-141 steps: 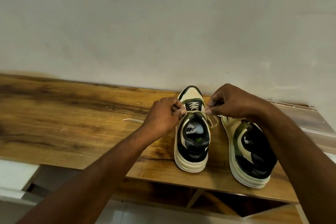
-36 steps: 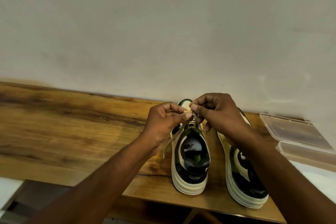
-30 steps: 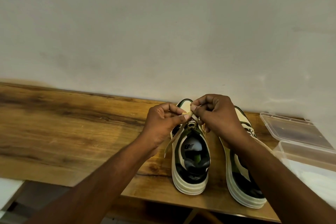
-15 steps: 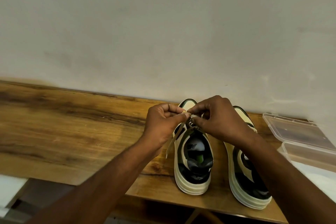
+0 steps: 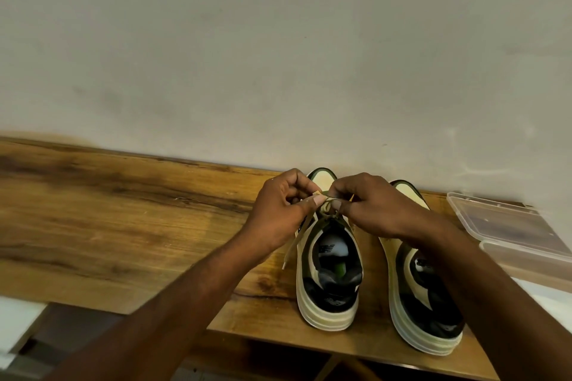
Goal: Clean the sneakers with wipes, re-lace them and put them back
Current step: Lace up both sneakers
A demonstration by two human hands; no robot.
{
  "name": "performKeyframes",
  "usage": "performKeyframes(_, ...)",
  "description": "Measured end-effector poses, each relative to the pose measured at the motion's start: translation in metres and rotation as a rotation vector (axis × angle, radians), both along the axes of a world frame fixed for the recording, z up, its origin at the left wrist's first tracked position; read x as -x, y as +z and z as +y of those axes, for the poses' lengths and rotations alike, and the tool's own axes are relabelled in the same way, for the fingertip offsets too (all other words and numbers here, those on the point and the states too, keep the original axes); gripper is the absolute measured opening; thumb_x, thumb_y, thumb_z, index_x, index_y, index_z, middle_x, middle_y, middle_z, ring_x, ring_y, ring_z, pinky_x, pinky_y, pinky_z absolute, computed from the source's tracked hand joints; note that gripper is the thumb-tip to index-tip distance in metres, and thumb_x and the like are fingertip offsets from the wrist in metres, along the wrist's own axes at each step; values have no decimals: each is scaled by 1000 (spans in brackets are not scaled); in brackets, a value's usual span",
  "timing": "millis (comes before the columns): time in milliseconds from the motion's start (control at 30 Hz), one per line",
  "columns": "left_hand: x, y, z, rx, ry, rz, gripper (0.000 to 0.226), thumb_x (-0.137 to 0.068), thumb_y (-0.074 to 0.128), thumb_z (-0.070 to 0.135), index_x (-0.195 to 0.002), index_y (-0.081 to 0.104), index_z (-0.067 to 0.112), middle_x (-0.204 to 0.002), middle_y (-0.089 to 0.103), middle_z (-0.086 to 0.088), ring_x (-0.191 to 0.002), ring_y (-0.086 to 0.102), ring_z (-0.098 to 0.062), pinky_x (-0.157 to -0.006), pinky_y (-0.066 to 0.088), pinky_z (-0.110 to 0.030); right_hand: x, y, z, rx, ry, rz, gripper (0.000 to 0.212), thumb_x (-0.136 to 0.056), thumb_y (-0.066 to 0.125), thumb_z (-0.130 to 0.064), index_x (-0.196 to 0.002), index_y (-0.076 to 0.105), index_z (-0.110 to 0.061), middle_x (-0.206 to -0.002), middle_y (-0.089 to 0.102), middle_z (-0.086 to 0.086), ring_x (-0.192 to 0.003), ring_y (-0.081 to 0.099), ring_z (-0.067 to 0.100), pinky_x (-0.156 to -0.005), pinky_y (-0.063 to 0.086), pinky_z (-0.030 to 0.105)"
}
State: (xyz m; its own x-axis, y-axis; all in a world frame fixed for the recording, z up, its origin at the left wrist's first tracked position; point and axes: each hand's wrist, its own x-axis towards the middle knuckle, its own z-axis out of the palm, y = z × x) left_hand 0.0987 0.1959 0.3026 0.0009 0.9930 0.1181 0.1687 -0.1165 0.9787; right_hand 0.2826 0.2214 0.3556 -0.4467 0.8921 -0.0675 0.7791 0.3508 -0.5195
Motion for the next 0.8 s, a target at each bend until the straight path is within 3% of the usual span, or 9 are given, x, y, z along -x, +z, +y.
performKeyframes(100,-2,-1,-1,51,12,-70,9,-93,78,8,-97,70,9,-89,78,-16,-85,74,-35,-76,58,-36,-2,3,-2,159,-26,138,16,-100,65,-17,-88,74,-15,-77,69,-1,-68,59,9,-60,48,27)
performKeyframes(167,-2,-1,0,83,14,-126,9,-92,77,4,-97,70,6,-88,77,-19,-77,73,-30,-74,58,-37,-2,1,-2,135,-28,142,13,-97,70,-21,-86,77,-19,-78,70,-5,-69,61,8,-62,48,24)
performKeyframes(267,-4,1,-2,137,11,-192,10,-92,76,1,-94,68,5,-78,74,-9,-62,67,-5,-54,48,-16,0,0,-1,-31,-27,60,8,-90,79,-24,-82,78,-24,-80,71,-8,-73,63,8,-64,48,26)
performKeyframes(333,-6,3,-3,169,13,-249,10,-92,75,-2,-94,67,4,-75,73,-5,-56,64,-1,-48,44,-13,1,0,-2,-135,-6,26,6,-87,81,-25,-82,79,-26,-80,68,-10,-71,61,7,-62,45,26)
performKeyframes(400,-7,4,-4,197,13,-303,9,-92,73,-3,-96,67,1,-68,71,-1,-51,62,-1,-46,44,-13,-1,-2,-3,-288,18,-52,4,-85,82,-30,-88,80,-29,-83,64,-13,-72,58,6,-60,44,27)
performKeyframes(467,-7,6,-4,224,17,-335,8,-93,72,-3,-98,67,0,-62,69,2,-46,58,-1,-44,43,-14,-3,-4,-3,-459,43,-118,15,-82,81,-35,-96,78,-34,-90,62,-15,-74,55,6,-59,40,26)
performKeyframes(567,-6,5,-4,277,38,-354,6,-93,74,1,-94,69,4,-60,67,4,-42,53,0,-44,41,-18,-7,-2,-6,-608,173,-60,27,-80,83,-28,-104,74,-37,-101,61,-16,-78,58,8,-57,46,29)
performKeyframes(700,-1,1,1,361,59,-351,8,-90,75,4,-87,73,11,-62,67,2,-49,46,-7,-52,33,-26,-8,-6,-10,-786,354,-64,25,-83,84,-15,-102,78,-29,-100,66,-8,-77,63,16,-51,46,31)
performKeyframes(800,2,0,4,387,57,-365,7,-88,79,6,-89,74,11,-65,66,0,-50,45,-8,-51,33,-25,-10,-10,-8,-804,393,-49,19,-82,84,-14,-95,80,-27,-98,69,-6,-74,65,19,-50,50,35)
